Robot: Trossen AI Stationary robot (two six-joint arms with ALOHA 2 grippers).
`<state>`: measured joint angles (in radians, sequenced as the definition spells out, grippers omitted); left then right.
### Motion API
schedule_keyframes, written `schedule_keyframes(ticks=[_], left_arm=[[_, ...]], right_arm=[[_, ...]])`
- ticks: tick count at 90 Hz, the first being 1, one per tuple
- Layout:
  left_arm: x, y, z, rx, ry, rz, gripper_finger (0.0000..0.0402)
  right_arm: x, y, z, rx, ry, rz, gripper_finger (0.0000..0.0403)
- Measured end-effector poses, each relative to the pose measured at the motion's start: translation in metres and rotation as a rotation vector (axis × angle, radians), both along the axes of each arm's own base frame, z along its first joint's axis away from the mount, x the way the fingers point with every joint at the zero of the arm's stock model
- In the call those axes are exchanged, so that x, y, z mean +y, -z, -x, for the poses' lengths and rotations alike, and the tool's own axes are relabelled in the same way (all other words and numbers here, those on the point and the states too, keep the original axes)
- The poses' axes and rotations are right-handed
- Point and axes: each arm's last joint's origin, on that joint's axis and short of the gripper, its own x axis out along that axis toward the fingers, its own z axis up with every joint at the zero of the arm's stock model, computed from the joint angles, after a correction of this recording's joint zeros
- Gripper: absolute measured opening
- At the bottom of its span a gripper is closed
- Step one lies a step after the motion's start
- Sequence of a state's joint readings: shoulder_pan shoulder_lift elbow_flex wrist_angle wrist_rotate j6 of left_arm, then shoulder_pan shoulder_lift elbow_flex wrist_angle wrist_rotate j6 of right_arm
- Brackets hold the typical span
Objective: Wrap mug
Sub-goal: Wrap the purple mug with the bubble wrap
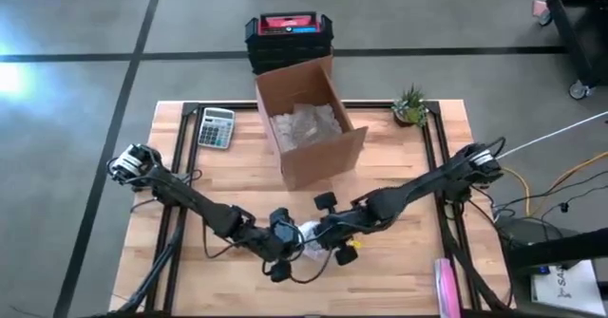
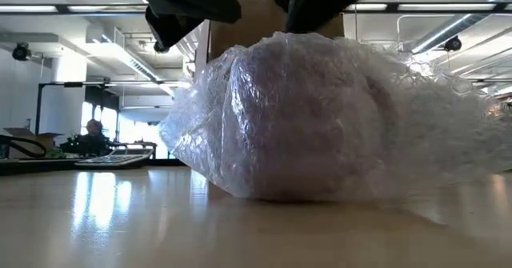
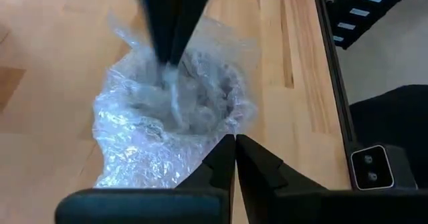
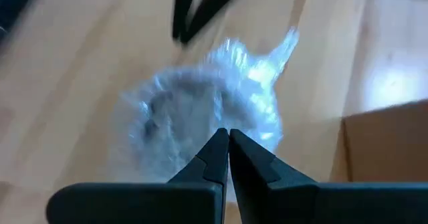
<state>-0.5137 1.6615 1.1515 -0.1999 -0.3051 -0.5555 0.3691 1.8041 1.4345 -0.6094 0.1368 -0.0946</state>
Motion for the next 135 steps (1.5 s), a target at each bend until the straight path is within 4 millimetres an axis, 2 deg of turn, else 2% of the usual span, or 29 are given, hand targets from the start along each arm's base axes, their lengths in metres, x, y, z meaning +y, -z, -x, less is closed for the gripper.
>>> schedule_keyframes(ticks=[16,30,55,70,85,135], left_arm=[[0.0,0.0,0.0,-0.001,0.003,-0.003,0.0],[0.0,0.0,0.0,0.0,0.001,-0.003,0.0],[0.004,-0.001,-0.006,-0.064,-0.05,-0.073,0.0],[0.015,0.009,-0.017,-0.053,-0.08,-0.093,0.0],[0.017,0.019,-0.026,-0.054,-0.07,-0.096,0.0],[0.015,0.026,-0.03,-0.049,-0.058,-0.069,0.0]], right_arm=[[0.004,0.029,-0.009,0.062,-0.008,0.03,0.0],[0.005,0.038,-0.012,0.069,0.004,0.026,0.0],[0.005,0.037,-0.012,0.069,0.001,0.021,0.0],[0.005,0.035,-0.012,0.058,-0.019,0.025,0.0],[0.005,0.035,-0.012,0.054,-0.035,0.033,0.0],[0.006,0.034,-0.012,0.043,-0.055,0.036,0.0]])
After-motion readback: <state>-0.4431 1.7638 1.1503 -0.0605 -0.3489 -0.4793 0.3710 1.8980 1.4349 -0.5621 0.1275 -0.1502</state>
